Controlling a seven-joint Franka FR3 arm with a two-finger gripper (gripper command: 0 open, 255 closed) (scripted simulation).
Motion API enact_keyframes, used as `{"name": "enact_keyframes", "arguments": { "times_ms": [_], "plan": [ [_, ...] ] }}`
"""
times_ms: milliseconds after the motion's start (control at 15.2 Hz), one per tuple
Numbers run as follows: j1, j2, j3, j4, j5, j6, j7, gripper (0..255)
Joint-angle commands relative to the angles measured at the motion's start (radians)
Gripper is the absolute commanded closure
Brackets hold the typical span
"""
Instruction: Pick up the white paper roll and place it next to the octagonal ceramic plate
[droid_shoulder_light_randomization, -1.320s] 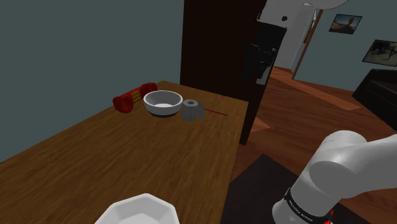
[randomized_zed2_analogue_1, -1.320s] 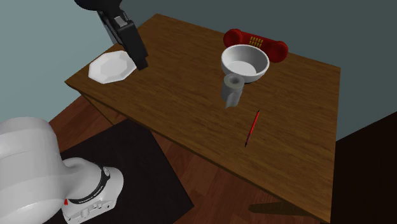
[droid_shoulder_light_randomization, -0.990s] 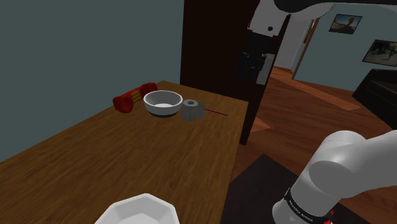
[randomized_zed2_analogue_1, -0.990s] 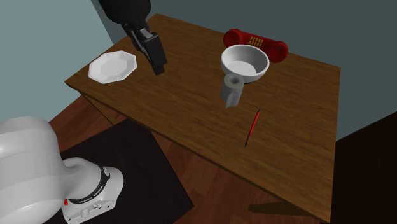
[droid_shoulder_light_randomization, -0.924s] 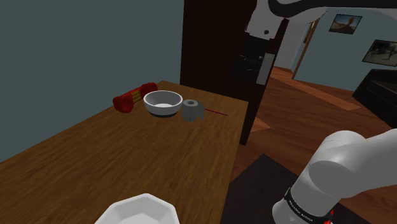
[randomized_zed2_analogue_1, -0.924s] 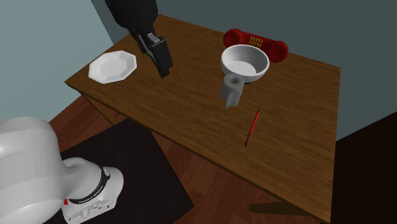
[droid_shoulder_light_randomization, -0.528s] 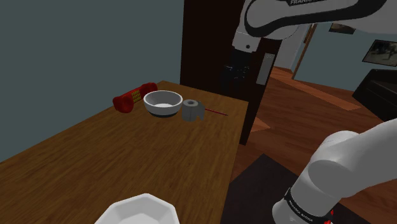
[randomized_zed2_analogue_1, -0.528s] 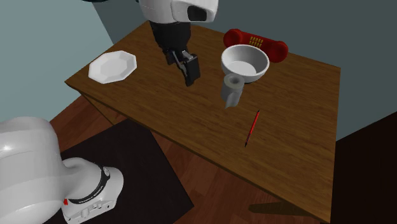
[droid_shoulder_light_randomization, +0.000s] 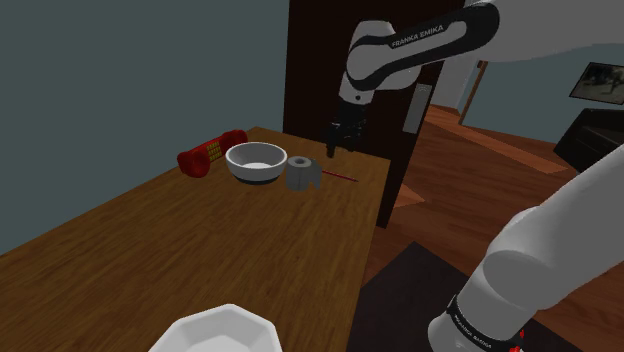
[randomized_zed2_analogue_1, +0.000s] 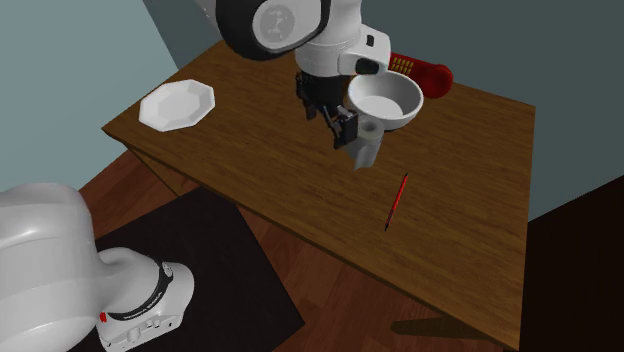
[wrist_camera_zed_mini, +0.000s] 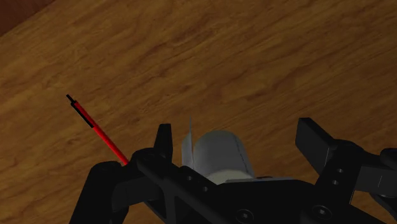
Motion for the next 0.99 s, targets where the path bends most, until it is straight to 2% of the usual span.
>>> {"name": "enact_keyframes", "arguments": {
  "times_ms": [0,462,924],
  "plan": [
    [-0.004,0.08,-0.002,0.038,-0.008,0.041,-0.001,0],
    [-0.018,0.342,-0.013,0.181,-0.033,0.153,-0.006,0],
    [-0.018,0.393,-0.013,0.155,-0.033,0.23,-0.006,0]
  ]
}}
